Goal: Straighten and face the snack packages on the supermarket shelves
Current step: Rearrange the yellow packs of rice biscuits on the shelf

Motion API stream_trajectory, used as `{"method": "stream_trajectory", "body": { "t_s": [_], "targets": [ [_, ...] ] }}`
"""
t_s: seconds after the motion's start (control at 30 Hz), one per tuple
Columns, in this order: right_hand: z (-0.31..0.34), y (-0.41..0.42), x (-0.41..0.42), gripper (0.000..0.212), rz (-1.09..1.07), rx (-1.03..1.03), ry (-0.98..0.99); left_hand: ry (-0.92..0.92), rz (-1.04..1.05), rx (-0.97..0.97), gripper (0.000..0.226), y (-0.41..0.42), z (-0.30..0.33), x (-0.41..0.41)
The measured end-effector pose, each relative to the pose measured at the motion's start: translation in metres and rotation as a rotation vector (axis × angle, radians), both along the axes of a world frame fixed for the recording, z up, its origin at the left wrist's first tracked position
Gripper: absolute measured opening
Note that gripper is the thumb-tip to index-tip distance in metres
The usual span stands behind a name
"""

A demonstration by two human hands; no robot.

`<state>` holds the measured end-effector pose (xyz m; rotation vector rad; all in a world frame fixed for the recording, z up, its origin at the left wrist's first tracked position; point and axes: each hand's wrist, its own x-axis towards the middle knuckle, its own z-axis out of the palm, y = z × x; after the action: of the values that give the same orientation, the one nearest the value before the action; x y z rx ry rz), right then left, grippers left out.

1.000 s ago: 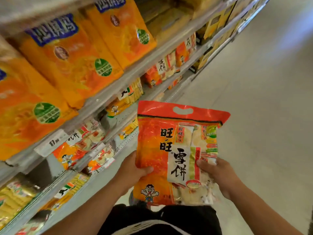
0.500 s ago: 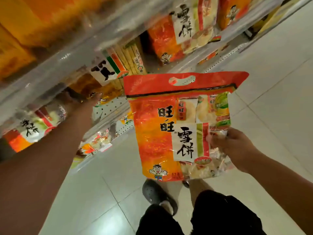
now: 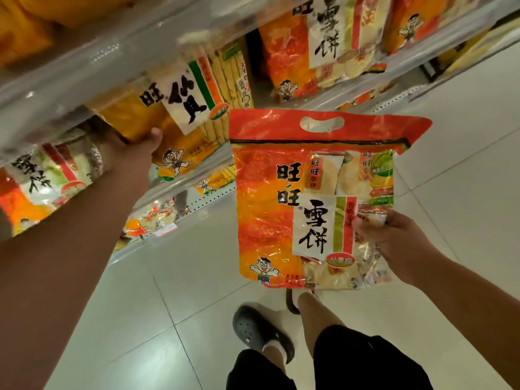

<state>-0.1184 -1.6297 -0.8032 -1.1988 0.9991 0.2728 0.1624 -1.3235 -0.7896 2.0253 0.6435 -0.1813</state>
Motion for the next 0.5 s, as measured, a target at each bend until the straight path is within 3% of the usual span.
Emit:
{"method": "stream_trajectory", "body": {
  "t_s": [0.17,0.5],
  "targets": [
    [0.022,0.013,-0.014,0.042,-0.024,-0.049,-0.017,-0.07,-0.071,-0.051,0.069,0.005,0.021,-0.033],
    [0.064,0.035,-0.074,0.02,0.131,-0.131,0.032,0.187,0.02,-0.253,0.055,0.072,0.055,-0.135]
  ]
}}
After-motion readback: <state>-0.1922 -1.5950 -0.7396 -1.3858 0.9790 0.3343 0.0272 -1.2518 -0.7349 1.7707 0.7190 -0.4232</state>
